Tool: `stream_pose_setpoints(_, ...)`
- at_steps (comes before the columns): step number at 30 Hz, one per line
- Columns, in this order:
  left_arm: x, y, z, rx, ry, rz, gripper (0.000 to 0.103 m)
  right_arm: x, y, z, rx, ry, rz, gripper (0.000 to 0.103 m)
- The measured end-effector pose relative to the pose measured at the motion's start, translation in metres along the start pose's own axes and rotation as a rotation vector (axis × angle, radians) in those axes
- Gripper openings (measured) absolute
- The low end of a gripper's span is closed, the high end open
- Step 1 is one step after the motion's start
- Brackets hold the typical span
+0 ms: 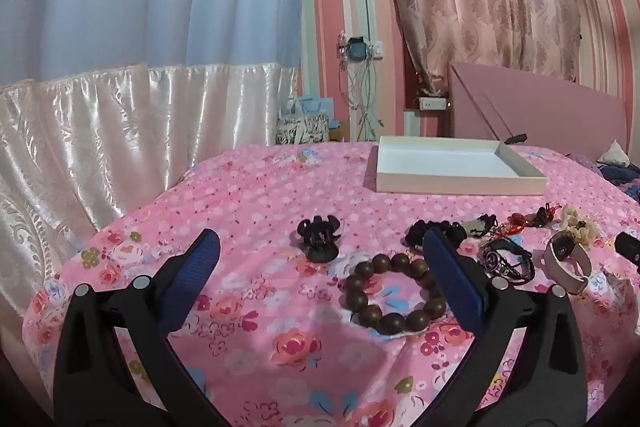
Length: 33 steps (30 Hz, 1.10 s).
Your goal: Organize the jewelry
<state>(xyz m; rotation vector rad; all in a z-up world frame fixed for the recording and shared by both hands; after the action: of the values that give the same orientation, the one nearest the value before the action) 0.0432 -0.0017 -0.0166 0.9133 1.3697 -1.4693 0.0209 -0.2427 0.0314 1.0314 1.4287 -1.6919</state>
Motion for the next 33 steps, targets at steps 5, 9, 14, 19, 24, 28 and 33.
stream_pose_setpoints(5, 0.006, -0.007, 0.008, -0.004, 0.017, -0.005, 0.100, 0.000, -0.003, 0.001, -0.005, 0.013, 0.024, 0.101)
stream_pose_setpoints(9, 0.021, -0.002, 0.007, 0.020, -0.001, -0.063, 0.100, 0.000, -0.005, 0.003, -0.018, 0.023, 0.040, 0.101)
stream_pose_setpoints(14, 0.021, -0.006, 0.011, -0.005, 0.040, -0.045, 0.100, 0.001, -0.005, 0.004, -0.043, 0.040, 0.043, 0.101)
stream_pose_setpoints(19, 0.021, -0.005, 0.010, -0.013, 0.037, -0.045, 0.100, 0.001, -0.004, 0.004, -0.041, 0.041, 0.047, 0.101)
stream_pose_setpoints(24, 0.020, -0.007, 0.010, -0.020, 0.048, -0.035, 0.100, 0.001, -0.002, 0.004, -0.054, 0.045, 0.039, 0.101)
stream_pose_setpoints(28, 0.020, -0.007, 0.010, -0.010, 0.045, -0.042, 0.100, 0.004, -0.001, 0.005, -0.059, 0.048, 0.039, 0.101)
stream_pose_setpoints(33, 0.018, -0.009, 0.011, -0.002, 0.042, -0.039, 0.100, 0.005, 0.000, 0.004, -0.052, 0.047, 0.040, 0.101)
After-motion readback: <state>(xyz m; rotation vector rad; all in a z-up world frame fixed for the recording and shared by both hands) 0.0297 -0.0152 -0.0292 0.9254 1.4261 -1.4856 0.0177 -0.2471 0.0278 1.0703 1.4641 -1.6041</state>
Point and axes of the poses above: each gripper's, at about its wrist camera, not at the fingertips, and y roughly the way its jaws point, z to its right, x to its underside, the point moved 5 cm from there along y, roughly the way its jaws point, and after that the axes turned 11 degrees about -y, right-handed, at the moved point
